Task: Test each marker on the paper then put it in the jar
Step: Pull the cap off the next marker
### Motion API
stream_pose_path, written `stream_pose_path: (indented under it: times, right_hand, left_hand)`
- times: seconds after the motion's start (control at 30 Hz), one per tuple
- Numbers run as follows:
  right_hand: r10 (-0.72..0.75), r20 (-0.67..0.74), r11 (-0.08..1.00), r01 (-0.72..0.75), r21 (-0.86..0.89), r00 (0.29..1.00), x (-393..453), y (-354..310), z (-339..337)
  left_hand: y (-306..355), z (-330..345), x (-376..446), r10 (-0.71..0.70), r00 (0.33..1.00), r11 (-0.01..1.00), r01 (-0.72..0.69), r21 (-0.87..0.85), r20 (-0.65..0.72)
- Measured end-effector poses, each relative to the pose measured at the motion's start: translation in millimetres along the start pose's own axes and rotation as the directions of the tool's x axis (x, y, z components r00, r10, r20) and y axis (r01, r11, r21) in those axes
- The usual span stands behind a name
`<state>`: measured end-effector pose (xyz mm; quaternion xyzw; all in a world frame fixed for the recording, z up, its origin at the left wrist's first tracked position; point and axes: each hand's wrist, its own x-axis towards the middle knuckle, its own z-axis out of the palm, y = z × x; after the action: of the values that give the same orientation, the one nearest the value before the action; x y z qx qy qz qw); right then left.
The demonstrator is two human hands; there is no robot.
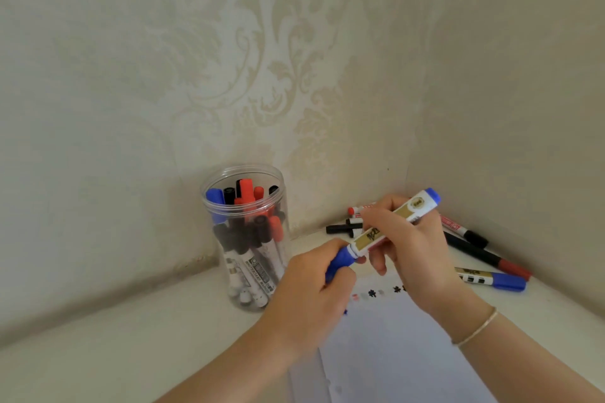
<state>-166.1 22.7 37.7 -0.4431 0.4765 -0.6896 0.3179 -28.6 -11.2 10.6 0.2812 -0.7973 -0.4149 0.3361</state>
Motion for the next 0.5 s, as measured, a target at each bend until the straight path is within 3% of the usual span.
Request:
stream_pose_path:
  times: [0.23, 0.33, 0.43, 0.5]
  right_hand:
    - [0.019, -0.054, 0.992, -0.025, -0.122, 0.998, 0.0, -9.1, -3.4]
    - [0.076, -0.004, 0.990, -0.076, -0.123, 0.997, 1.7, -15.8, -5.3]
    - [0.053, -0.171, 0.999, -0.050, 0.017, 0.984, 10.6, -30.0, -13.8]
    - [-0.105, -0.236, 0.974, 0.052, -0.222, 0.966, 15.7, -34.3, -14.6]
  left_hand:
    - [17.4, -2.3, 10.1, 0.084, 0.995, 0.996, -0.082, -0.036, 0.054]
    - [19.3, -3.8, 10.9, 0.057, 0.998, 0.995, -0.056, -0.088, 0.007]
    - [24.8, -8.4, 12.4, 0.059, 0.994, 0.995, -0.051, 0.088, -0.089]
    - [30.9, -11.8, 14.5, 0.130, 0.982, 0.962, -0.090, 0.256, -0.140]
